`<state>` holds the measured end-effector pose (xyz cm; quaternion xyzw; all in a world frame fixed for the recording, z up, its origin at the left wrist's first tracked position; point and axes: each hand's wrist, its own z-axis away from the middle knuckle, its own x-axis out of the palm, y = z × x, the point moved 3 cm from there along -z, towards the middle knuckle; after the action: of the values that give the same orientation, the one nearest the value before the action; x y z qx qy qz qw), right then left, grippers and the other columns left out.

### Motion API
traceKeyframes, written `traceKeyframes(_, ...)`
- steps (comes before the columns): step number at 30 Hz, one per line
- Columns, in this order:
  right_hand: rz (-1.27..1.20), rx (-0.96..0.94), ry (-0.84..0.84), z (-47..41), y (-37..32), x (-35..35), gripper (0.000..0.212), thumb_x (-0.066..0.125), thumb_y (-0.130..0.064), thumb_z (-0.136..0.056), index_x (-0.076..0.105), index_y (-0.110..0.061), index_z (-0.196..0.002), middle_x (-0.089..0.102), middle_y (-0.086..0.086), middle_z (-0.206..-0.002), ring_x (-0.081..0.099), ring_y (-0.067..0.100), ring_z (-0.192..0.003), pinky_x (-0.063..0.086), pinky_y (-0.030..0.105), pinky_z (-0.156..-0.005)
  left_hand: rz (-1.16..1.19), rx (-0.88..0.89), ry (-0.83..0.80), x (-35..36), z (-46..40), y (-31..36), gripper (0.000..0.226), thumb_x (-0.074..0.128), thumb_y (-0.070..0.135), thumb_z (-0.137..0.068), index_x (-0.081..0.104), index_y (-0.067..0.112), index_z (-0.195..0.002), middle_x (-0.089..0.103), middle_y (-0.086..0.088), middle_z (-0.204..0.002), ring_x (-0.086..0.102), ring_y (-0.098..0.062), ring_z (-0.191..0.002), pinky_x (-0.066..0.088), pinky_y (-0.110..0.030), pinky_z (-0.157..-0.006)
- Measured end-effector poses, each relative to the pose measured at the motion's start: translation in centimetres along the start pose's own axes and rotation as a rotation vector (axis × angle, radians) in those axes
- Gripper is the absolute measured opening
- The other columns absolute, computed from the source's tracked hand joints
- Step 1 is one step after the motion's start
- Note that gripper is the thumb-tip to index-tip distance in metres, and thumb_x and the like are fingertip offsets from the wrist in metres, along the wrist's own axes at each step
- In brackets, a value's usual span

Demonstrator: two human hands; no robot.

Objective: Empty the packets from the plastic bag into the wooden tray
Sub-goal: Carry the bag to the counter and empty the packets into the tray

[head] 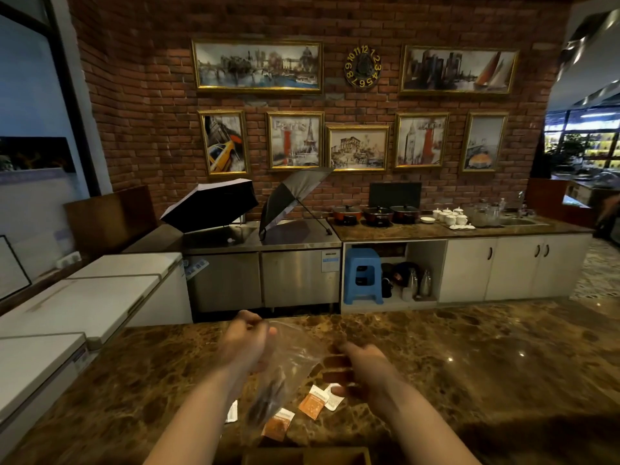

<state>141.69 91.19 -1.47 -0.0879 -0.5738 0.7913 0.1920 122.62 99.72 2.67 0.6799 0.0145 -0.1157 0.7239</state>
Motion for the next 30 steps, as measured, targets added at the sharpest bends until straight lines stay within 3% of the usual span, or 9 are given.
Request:
traceKeyframes(4, 0.071, 0.082, -0.068, -0.3, 2.6, -0.9, 0.016, 0.058, -0.022, -0.1, 0.058, -0.008, -0.108, 0.07, 0.024, -0.117, 0.07, 0.033, -0.087, 0.056, 0.041, -0.068, -0.017, 0.017, -0.043, 2.1, 0.4, 1.4, 0.007, 0.052, 0.022, -0.1, 0.059, 0.022, -0.102, 0.071, -0.006, -0.103, 0.07, -0.025, -0.091, 0.062, -0.05, -0.079)
traceKeyframes(7, 0.045, 0.112, -0.165, -0.5, 3.5, -0.8, 0.028, 0.063, -0.019, -0.094, 0.061, -0.004, -0.117, 0.069, 0.02, -0.114, 0.069, 0.031, -0.093, 0.057, 0.041, -0.071, 0.089, 0.001, -0.085, 2.7, 0.6, 2.8, 0.011, 0.048, 0.017, -0.101, 0.059, 0.018, -0.103, 0.072, -0.01, -0.102, 0.071, -0.03, -0.092, 0.06, -0.052, -0.082)
traceKeyframes(9, -0.026, 0.134, -0.236, -0.1, 3.4, -0.7, 0.038, 0.063, -0.016, -0.088, 0.067, -0.002, -0.123, 0.069, 0.018, -0.109, 0.066, 0.029, -0.094, 0.055, 0.04, -0.077, 0.253, -0.024, -0.115, 2.8, 0.8, 3.5, 0.012, 0.046, 0.013, -0.102, 0.057, 0.012, -0.106, 0.073, -0.015, -0.102, 0.072, -0.035, -0.092, 0.06, -0.055, -0.08)
traceKeyframes(11, -0.153, 0.118, -0.287, 0.0, 3.3, -0.8, 0.042, 0.062, -0.014, -0.084, 0.068, -0.004, -0.125, 0.069, 0.02, -0.116, 0.066, 0.031, -0.102, 0.057, 0.043, -0.083, 0.435, -0.048, -0.161, 2.7, 0.9, 3.8, 0.017, 0.044, 0.012, -0.102, 0.055, 0.007, -0.113, 0.073, -0.018, -0.106, 0.073, -0.037, -0.094, 0.061, -0.053, -0.076)
traceKeyframes(14, -0.383, 0.066, -0.372, 0.0, 3.4, -1.8, 0.035, 0.066, -0.006, -0.085, 0.069, 0.001, -0.119, 0.062, 0.03, -0.131, 0.056, 0.046, -0.128, 0.043, 0.061, -0.108, 0.551, -0.069, -0.19, 3.0, 0.8, 3.6, 0.028, 0.039, 0.016, -0.103, 0.057, 0.002, -0.12, 0.072, -0.021, -0.112, 0.075, -0.033, -0.091, 0.062, -0.045, -0.068)
traceKeyframes(17, -0.46, 0.033, -0.385, 0.1, 3.7, -2.8, 0.043, 0.066, -0.002, -0.086, 0.06, 0.006, -0.128, 0.061, 0.034, -0.13, 0.057, 0.048, -0.125, 0.046, 0.061, -0.104, 0.62, -0.112, -0.16, 3.0, 0.9, 3.1, 0.027, 0.038, 0.017, -0.105, 0.06, 0.003, -0.111, 0.07, -0.022, -0.109, 0.075, -0.033, -0.09, 0.061, -0.047, -0.069)
traceKeyframes(22, -0.409, 0.044, -0.285, 0.5, 4.0, -4.7, 0.044, 0.071, -0.007, -0.089, 0.058, 0.001, -0.13, 0.067, 0.028, -0.126, 0.064, 0.042, -0.119, 0.059, 0.05, -0.09, 0.555, -0.153, -0.13, 3.0, 0.8, 1.0, 0.024, 0.038, 0.015, -0.105, 0.059, 0.004, -0.104, 0.065, -0.02, -0.106, 0.069, -0.034, -0.091, 0.06, -0.048, -0.063)
traceKeyframes(27, -0.326, 0.065, -0.216, 0.3, 4.7, -6.9, 0.05, 0.075, -0.011, -0.085, 0.059, -0.001, -0.131, 0.067, 0.026, -0.127, 0.058, 0.043, -0.126, 0.056, 0.051, -0.096, 0.364, -0.25, -0.033, 3.6, -0.7, -1.7, 0.022, 0.047, 0.022, -0.101, 0.066, 0.011, -0.096, 0.07, -0.014, -0.098, 0.067, -0.029, -0.088, 0.055, -0.044, -0.073)
traceKeyframes(30, -0.147, 0.05, -0.159, 0.6, 4.1, -8.3, 0.055, 0.081, -0.017, -0.077, 0.061, -0.008, -0.128, 0.071, 0.022, -0.12, 0.065, 0.041, -0.116, 0.051, 0.057, -0.101, 0.188, -0.173, 0.105, 3.6, -1.8, -2.4, 0.018, 0.057, 0.033, -0.097, 0.068, 0.02, -0.092, 0.07, -0.004, -0.085, 0.065, -0.019, -0.077, 0.052, -0.035, -0.07)
